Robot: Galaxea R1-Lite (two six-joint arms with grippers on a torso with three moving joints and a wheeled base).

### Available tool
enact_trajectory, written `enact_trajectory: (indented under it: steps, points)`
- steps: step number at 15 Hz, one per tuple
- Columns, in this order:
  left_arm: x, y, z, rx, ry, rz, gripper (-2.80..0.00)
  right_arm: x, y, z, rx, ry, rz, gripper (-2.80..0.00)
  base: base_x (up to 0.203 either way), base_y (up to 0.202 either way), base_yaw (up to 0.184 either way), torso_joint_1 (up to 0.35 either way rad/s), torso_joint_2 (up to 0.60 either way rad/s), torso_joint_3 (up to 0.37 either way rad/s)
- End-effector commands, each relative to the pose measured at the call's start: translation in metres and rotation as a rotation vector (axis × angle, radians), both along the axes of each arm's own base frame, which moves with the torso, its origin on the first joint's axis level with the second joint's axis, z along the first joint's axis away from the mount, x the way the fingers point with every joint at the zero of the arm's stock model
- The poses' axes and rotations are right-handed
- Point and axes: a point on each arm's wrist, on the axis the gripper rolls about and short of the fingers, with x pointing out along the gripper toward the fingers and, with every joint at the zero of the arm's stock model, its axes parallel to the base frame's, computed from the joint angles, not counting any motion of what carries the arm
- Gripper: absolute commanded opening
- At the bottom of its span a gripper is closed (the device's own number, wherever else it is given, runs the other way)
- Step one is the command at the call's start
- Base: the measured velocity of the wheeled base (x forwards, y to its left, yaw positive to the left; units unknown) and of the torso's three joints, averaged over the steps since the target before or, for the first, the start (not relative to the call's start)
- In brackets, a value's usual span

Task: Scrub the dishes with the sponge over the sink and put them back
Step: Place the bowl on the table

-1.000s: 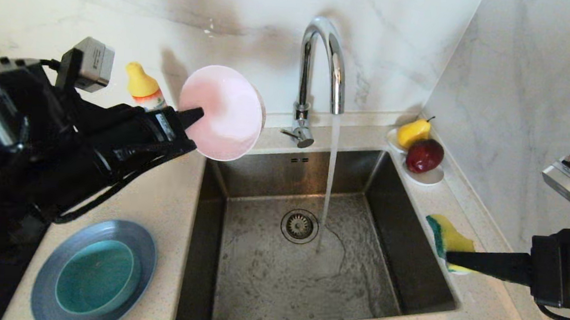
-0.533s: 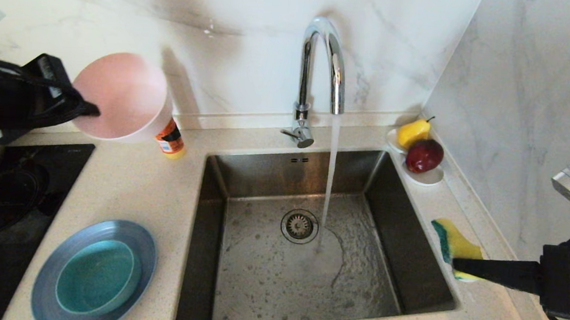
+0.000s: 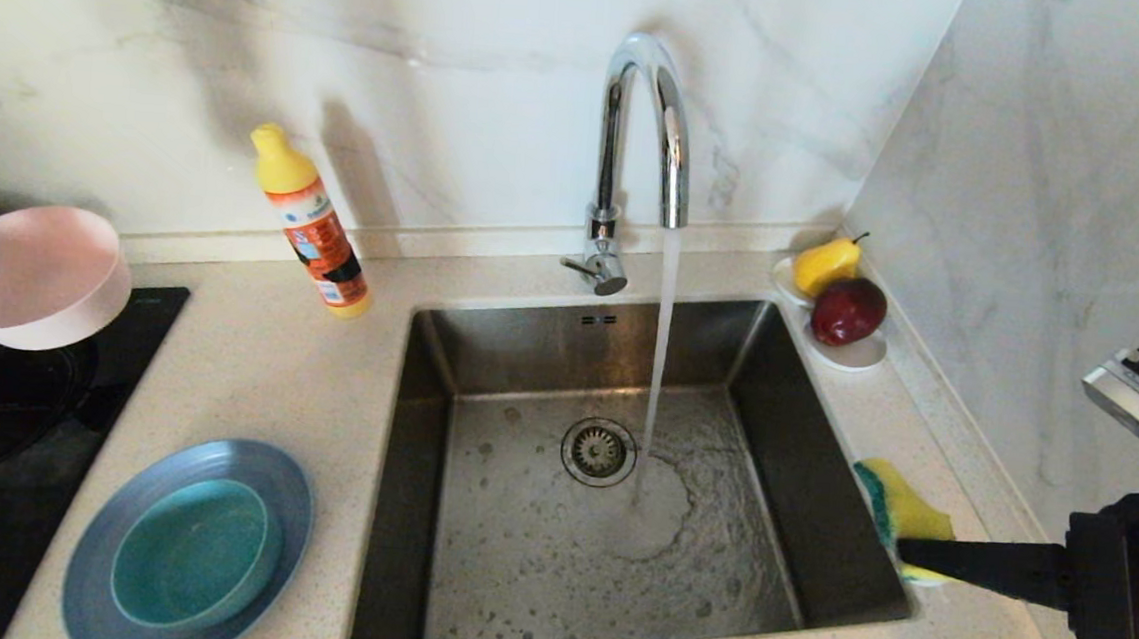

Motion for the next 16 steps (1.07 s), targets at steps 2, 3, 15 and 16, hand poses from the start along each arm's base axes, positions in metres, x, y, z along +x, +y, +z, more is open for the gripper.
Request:
enact_trajectory:
  steps: [2,3,15,16]
  points:
    - [0.031,0.055,-0.052,-0.097,0.116,0.131,-2.8,0.0,0.0,-0.002,0.004,0.011,0.01,-2.8,0.0,0.0,0.0,0.0,0.0,0.0]
    - [0.037,0.068,-0.063,-0.111,0.123,0.163,-2.8,-0.001,0.0,-0.002,0.004,0.011,0.01,-2.8,0.0,0.0,0.0,0.0,0.0,0.0]
    - [0.067,0.139,-0.121,-0.169,0.135,0.279,-2.8,-0.001,0.001,-0.008,0.032,0.0,0.041,-2.8,0.0,0.0,0.0,0.0,0.0,0.0]
    - [0.067,0.139,-0.119,-0.176,0.128,0.269,-2.8,0.0,0.001,-0.008,0.035,-0.003,0.043,-2.8,0.0,0.0,0.0,0.0,0.0,0.0]
